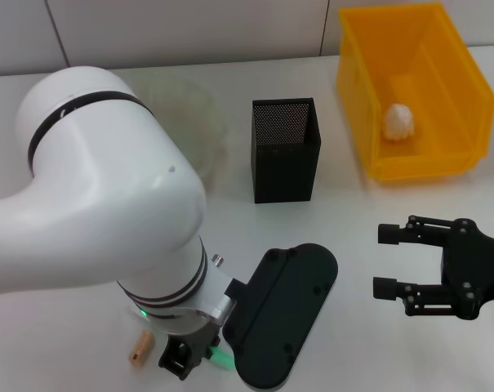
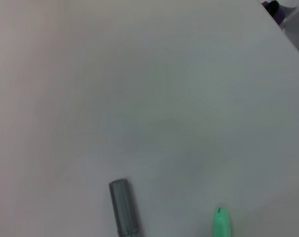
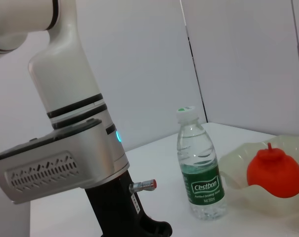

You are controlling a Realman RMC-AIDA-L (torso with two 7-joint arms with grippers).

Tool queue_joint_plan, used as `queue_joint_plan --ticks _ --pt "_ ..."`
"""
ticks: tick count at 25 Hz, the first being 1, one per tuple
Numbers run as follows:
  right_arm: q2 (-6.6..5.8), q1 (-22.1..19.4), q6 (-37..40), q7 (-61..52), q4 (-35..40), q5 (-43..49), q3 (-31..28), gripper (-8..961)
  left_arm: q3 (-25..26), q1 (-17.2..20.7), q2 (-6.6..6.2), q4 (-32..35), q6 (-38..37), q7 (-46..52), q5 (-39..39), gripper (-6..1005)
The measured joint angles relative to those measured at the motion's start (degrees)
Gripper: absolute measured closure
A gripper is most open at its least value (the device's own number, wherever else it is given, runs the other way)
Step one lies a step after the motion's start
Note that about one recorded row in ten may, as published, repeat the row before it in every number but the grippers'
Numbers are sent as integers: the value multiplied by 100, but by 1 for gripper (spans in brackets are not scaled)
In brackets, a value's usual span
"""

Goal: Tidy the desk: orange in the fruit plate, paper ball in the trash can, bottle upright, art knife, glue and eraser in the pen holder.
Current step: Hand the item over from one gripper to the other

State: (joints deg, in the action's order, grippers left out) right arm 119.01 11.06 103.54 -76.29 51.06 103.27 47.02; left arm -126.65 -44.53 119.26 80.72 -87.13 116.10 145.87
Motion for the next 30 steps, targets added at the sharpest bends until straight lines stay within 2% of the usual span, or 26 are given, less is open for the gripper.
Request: queue_joint_plan --ticks 19,30 --pt "-1 26 -10 22 -9 0 -3 179 58 59 0 401 -178 146 31 910" --pt "-9 107 -19 59 -136 54 -138 179 112 183 0 686 -216 140 389 910"
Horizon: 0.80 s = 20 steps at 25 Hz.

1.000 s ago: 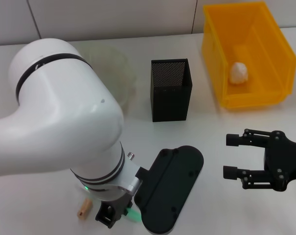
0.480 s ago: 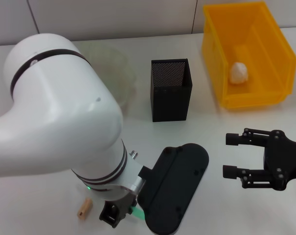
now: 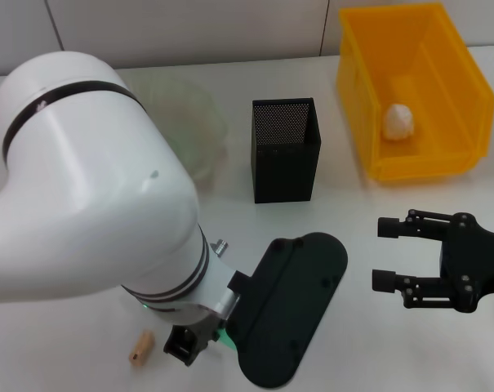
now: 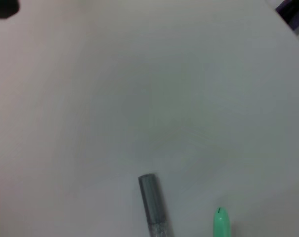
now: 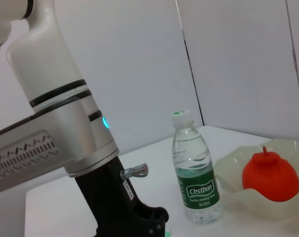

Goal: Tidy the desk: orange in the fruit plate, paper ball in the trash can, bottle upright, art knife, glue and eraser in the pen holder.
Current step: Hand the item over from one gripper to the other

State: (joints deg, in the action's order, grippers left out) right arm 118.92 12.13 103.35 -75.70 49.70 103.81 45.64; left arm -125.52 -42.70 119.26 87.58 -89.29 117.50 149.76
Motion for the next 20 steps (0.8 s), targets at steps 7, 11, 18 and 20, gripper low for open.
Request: queue_joint_plan --ticks 7,11,18,20 --pt "-1 4 -50 3 -10 4 -3 179 206 58 0 97 25 -97 98 910" --pt "-1 9 -63 3 -19 8 -5 179 422 92 -8 157 25 -256 94 910" --pt "-1 8 -70 3 -41 8 -13 179 833 194 -9 209 37 -708 36 911" --pt "-1 4 -70 3 -58 8 -35 179 969 205 -9 187 37 -823 -3 911"
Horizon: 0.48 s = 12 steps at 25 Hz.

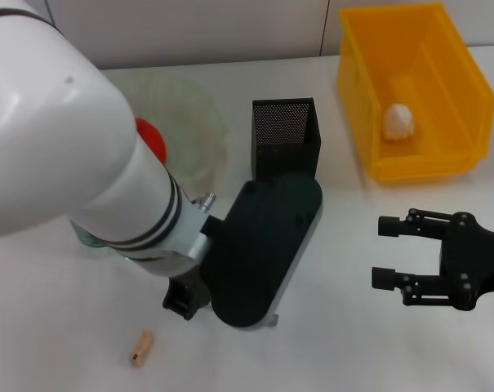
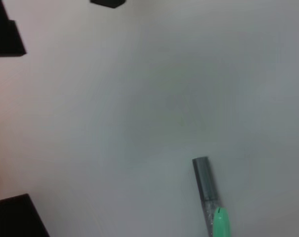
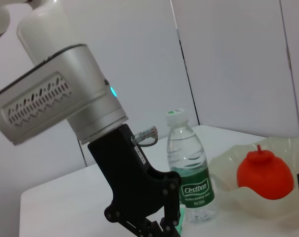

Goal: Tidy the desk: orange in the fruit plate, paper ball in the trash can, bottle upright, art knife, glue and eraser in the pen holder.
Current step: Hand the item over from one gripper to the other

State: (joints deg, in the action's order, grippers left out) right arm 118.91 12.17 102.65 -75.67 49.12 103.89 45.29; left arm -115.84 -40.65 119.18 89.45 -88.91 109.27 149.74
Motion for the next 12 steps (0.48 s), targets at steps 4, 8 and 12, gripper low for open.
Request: queue_joint_plan --ticks 4,8,12 --pt "0 -6 0 0 0 0 -43 179 306 32 -5 -15 -21 -209 -202 911" --pt "0 -4 0 4 0 0 -57 179 669 66 -21 32 -113 -410 -543 911" --pt "0 3 0 6 1 0 -61 179 913 83 -23 55 -175 -517 -690 911"
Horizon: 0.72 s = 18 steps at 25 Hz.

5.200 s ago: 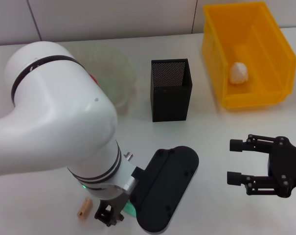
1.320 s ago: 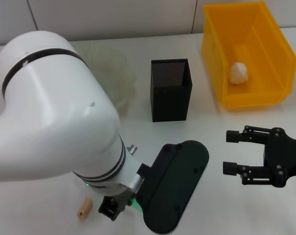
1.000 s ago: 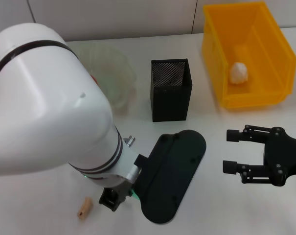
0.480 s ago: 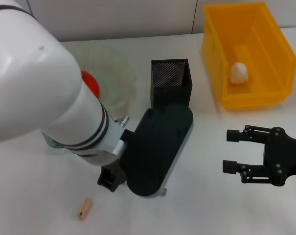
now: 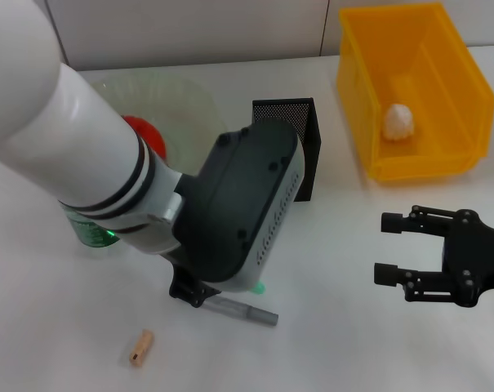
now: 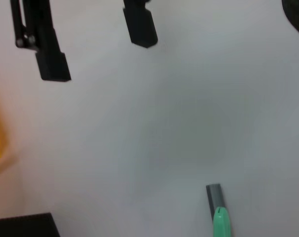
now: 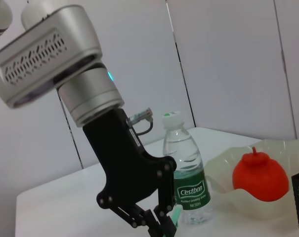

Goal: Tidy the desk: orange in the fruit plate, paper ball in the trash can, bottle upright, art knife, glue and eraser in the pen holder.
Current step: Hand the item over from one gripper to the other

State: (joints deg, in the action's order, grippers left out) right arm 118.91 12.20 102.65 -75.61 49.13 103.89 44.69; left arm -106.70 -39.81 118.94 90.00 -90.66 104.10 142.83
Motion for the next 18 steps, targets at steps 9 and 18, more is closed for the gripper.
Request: queue_joint_plan --ticks 9,18 --pt "-22 -32 -59 3 0 0 -5 180 887 21 -16 99 -193 -295 -705 911" --pt "-33 -46 -62 3 0 -1 -50 180 1619 4 -29 -47 -387 -542 -1321 911"
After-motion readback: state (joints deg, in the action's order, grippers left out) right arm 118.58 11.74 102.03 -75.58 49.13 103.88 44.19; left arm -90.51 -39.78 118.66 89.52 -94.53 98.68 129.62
